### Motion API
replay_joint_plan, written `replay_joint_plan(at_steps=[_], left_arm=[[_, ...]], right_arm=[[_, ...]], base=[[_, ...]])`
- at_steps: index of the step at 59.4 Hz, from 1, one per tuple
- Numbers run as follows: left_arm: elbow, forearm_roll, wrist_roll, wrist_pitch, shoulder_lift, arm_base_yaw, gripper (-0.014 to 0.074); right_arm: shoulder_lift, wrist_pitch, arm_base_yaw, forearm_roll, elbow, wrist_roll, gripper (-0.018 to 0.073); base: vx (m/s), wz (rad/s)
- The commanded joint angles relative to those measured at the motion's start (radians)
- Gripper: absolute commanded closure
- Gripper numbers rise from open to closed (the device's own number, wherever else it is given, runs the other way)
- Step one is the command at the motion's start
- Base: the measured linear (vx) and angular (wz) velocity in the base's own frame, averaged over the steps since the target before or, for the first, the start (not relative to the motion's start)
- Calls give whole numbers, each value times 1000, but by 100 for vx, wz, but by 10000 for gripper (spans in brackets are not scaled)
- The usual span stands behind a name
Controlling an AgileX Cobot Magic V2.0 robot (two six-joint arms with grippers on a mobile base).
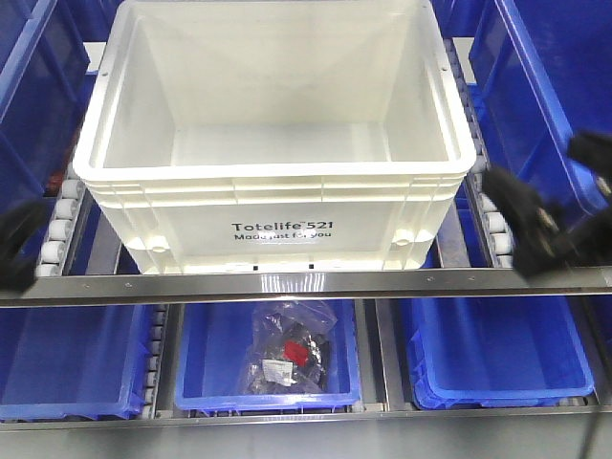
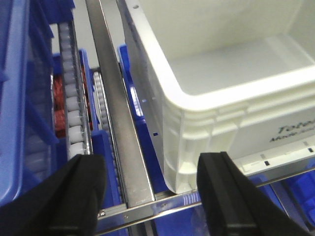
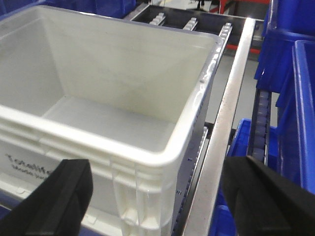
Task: Place moving items into box and shelve
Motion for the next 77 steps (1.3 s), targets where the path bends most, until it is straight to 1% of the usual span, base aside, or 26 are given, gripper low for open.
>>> replay_joint_plan(at_steps=[1, 9, 13, 17, 21, 30, 39, 58, 62, 64, 66, 70, 71, 75, 77], left_arm=[[34, -1, -5, -57, -141, -4, 78], [97, -1, -5, -28, -346, -4, 78], [119, 0, -5, -8, -407, -4, 78], [138, 3, -4, -43, -445, -4, 78], [154, 8, -4, -84, -451, -4, 78], [180, -1, -6, -106, -446, -4, 78], [180, -35, -8, -88, -446, -4, 78], [180, -36, -8, -72, -446, -4, 85], [180, -36, -7, -72, -446, -4, 139], [180, -36, -7, -72, -446, -4, 182], [180, -36, -7, -72, -446, -4, 248], [180, -36, -7, -71, -446, -4, 388], [180, -36, -7, -71, -446, -4, 433], [180, -36, -7, -71, -446, -4, 612], [180, -35, -6, -71, -446, -4, 622]], right_arm=[[-141, -87, 0, 3, 49, 8, -17], [-325, -50, 0, 1, 136, 10, -17], [-389, -19, 0, 0, 164, 7, -17], [-424, -15, 0, -7, 188, 2, -17], [-429, -49, 0, -7, 206, 2, -17], [-429, -120, 0, -7, 225, -2, -17], [-429, -118, 0, -5, 225, 0, -17], [-429, -117, 0, 1, 226, 10, -10], [-429, -131, 0, 1, 226, 7, 35], [-429, -131, 0, 1, 226, 7, 90], [-429, -125, 0, 1, 226, 7, 151], [-429, -125, 0, 1, 226, 7, 342], [-429, -125, 0, 1, 226, 7, 377], [-429, -122, 0, 1, 226, 7, 585], [-429, -117, 0, 1, 226, 8, 581]], base=[[0, 0], [0, 0], [0, 0], [0, 0], [0, 0], [0, 0], [0, 0], [0, 0], [0, 0], [0, 0], [0, 0], [0, 0], [0, 0], [0, 0], [0, 0]])
